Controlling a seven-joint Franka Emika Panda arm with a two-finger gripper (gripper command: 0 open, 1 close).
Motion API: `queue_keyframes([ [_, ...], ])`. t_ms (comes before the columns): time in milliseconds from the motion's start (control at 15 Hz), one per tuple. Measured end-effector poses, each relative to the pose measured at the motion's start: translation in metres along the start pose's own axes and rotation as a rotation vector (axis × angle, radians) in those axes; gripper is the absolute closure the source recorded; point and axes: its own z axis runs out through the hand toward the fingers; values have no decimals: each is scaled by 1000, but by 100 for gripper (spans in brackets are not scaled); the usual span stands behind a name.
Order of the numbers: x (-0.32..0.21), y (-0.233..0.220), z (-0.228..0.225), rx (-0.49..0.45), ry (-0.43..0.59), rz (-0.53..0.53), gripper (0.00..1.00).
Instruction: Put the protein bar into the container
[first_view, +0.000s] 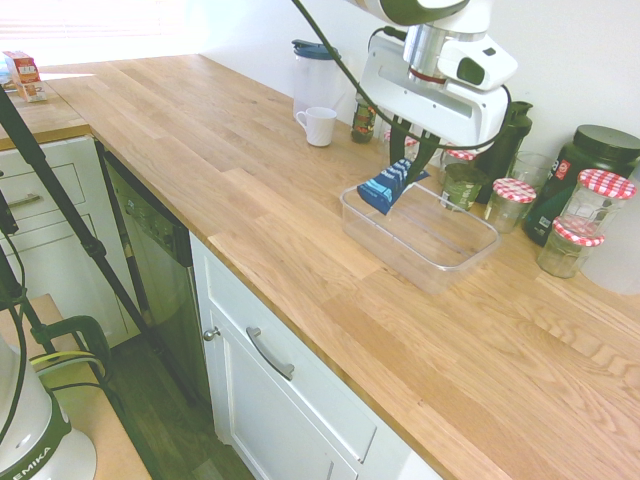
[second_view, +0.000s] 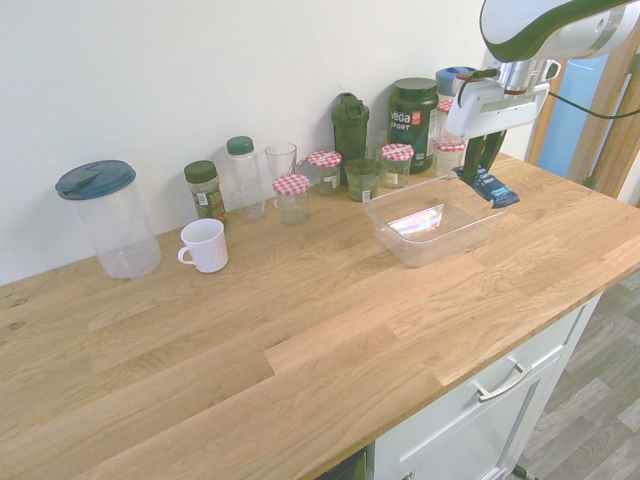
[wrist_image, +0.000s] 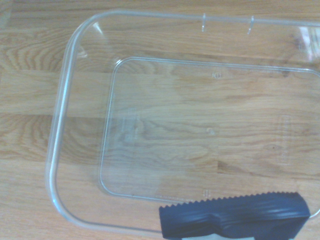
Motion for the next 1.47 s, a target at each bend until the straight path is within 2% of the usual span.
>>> queue_keyframes([
  [1067,44,-14,66,-53,-33,-18,100],
  [1467,48,-19,75,-59,-35,-22,100],
])
